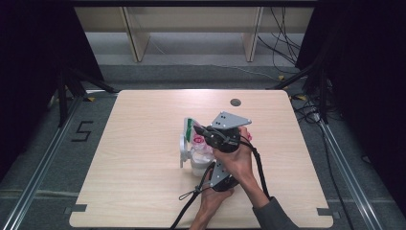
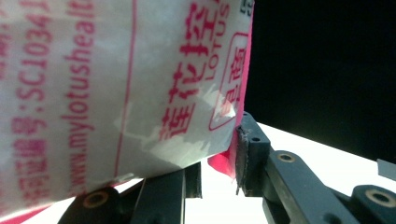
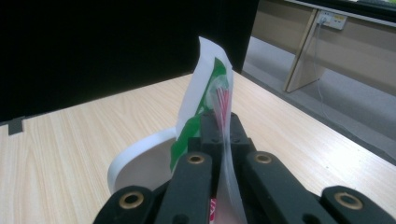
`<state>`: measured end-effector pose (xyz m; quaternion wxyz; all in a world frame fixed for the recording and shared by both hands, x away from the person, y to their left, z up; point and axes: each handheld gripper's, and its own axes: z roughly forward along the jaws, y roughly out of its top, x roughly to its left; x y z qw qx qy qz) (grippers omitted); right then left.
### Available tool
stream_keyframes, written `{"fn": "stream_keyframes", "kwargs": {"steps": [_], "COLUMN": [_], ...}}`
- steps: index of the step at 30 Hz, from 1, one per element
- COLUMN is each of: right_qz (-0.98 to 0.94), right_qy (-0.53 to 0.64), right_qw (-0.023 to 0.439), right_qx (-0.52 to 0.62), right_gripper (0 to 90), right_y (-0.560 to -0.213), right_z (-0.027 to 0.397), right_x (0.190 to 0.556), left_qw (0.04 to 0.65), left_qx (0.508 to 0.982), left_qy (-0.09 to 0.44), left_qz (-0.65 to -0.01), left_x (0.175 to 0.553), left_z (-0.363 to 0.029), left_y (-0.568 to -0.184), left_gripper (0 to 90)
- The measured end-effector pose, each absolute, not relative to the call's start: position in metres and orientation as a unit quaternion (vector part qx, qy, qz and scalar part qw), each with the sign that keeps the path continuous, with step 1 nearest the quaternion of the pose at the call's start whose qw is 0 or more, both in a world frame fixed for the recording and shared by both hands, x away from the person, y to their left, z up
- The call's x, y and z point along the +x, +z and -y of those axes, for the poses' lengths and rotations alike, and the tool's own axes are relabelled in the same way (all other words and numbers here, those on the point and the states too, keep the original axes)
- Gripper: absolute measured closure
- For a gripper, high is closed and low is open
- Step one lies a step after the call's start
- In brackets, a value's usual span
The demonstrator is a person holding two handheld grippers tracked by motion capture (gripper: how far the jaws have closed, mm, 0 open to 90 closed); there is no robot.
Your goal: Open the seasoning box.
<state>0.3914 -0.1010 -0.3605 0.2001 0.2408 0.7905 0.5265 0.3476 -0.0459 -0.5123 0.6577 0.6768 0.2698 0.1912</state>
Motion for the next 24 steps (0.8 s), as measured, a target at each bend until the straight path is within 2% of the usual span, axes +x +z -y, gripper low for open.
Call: {"fn": "stream_keyframes", "kwargs": {"steps": [5,7,9,14,16,17,23,24], "right_qz": [-0.79,-0.789,-0.79,-0.791,-0.792,-0.789,-0.786,-0.79], "right_qy": [0.527,0.528,0.527,0.529,0.529,0.531,0.535,0.533], "right_qw": [0.207,0.209,0.189,0.201,0.191,0.207,0.199,0.186], "right_qx": [0.236,0.235,0.249,0.233,0.237,0.229,0.239,0.239], "right_gripper": [90.0,90.0,90.0,90.0,90.0,90.0,90.0,90.0], "right_y": [-0.3573,-0.3599,-0.3589,-0.3577,-0.3583,-0.3578,-0.3591,-0.3584], "right_z": [0.099,0.0989,0.101,0.1005,0.1001,0.1007,0.1026,0.1021], "right_x": [0.3877,0.3907,0.389,0.3906,0.3902,0.3911,0.3936,0.3924], "left_qw": [0.67,0.658,0.657,0.657,0.658,0.658,0.658,0.657], "left_qx": [0.667,0.676,0.678,0.677,0.676,0.676,0.676,0.678], "left_qy": [0.189,0.191,0.195,0.195,0.194,0.195,0.194,0.195], "left_qz": [-0.263,-0.27,-0.267,-0.269,-0.267,-0.267,-0.267,-0.267], "left_x": [0.3488,0.3472,0.3468,0.3469,0.3471,0.3469,0.347,0.3467], "left_z": [0.0468,0.0463,0.0456,0.0456,0.0457,0.0459,0.0468,0.0465], "left_y": [-0.5116,-0.5119,-0.5108,-0.5111,-0.5109,-0.5108,-0.5115,-0.5109], "left_gripper": [74.4,74.3,74.4,74.4,74.4,74.4,74.4,74.3]}}
